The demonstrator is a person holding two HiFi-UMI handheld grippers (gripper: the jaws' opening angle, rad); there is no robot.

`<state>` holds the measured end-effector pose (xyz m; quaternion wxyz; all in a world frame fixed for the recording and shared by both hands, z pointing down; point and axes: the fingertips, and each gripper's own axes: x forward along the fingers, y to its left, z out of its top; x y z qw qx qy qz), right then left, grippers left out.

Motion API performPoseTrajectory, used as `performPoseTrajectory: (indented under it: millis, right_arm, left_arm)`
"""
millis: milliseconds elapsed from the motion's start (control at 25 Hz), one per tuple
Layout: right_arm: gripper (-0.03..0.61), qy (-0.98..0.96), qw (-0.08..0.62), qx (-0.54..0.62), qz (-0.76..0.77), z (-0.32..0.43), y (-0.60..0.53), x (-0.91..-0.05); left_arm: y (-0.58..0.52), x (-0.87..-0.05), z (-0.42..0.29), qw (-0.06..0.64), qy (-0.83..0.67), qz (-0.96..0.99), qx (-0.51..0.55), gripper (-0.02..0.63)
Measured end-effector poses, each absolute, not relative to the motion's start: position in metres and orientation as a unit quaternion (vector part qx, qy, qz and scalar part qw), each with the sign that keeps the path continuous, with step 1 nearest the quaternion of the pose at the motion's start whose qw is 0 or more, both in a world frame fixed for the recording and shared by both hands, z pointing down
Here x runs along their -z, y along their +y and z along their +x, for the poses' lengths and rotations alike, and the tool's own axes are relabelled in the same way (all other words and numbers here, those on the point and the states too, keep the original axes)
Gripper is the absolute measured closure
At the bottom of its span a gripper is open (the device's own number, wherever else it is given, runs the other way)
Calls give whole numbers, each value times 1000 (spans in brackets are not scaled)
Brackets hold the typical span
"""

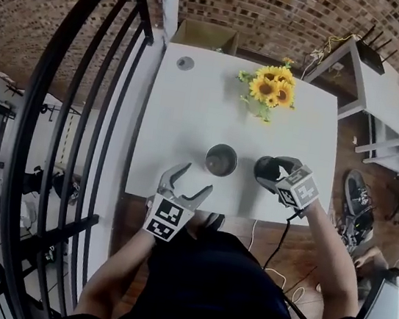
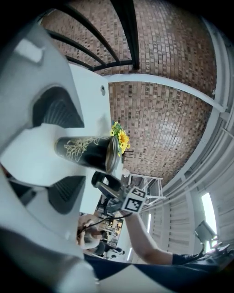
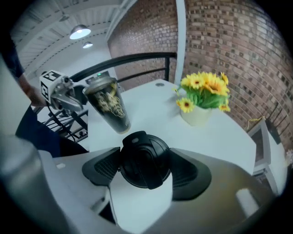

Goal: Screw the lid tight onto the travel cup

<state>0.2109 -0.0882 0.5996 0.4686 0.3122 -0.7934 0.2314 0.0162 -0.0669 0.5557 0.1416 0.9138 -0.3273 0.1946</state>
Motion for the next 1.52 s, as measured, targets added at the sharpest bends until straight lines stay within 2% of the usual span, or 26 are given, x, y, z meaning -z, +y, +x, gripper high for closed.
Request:
performPoseTrajectory:
  millis: [240,480,720,960,1520]
  right_arm:
    - [236,-839,460,-145,254,166,-99,-497]
    - [236,-855,476,-81,188,110,-102,-450]
    - [236,-857,497,-57,122,74,-97,-452]
    - [236,-852,514,-59,78,50,-104,-467]
    - [236,-819,568,37,-73,33,-99,-491]
  left_arm:
    - [-76,-554,27,125,-309,921,-200,285]
    - [-86,-548,40,101,-290,930,-202,285]
    - [-89,-548,45,85,-266,937,-212,281]
    - [-96,-556,53,75,-225,941,-239,225]
    - [-102,-559,77,9,-130,947,-293,219]
